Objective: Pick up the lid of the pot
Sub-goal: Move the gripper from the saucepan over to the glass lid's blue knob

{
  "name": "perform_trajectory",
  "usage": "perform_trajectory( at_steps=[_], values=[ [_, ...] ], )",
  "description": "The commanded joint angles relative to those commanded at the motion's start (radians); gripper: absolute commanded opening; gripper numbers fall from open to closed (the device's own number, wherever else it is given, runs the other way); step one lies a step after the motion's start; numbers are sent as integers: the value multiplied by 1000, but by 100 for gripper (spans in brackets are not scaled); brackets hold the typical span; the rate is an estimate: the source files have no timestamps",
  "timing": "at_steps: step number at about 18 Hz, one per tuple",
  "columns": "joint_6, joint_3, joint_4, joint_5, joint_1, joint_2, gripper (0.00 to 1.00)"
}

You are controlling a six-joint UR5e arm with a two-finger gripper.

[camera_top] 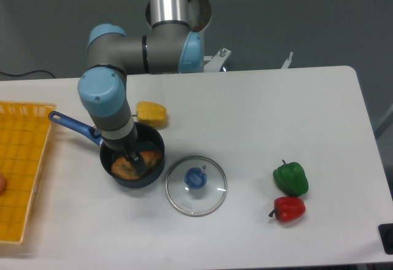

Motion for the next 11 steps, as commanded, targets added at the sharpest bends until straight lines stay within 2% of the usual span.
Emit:
perform_trajectory(
  at_steps=[2,5,11],
  values=[
    [3,3,0,2,0,3,100],
    [3,20,-2,-6,38,12,100],
    [-6,9,8,5,77,8,100]
  ],
)
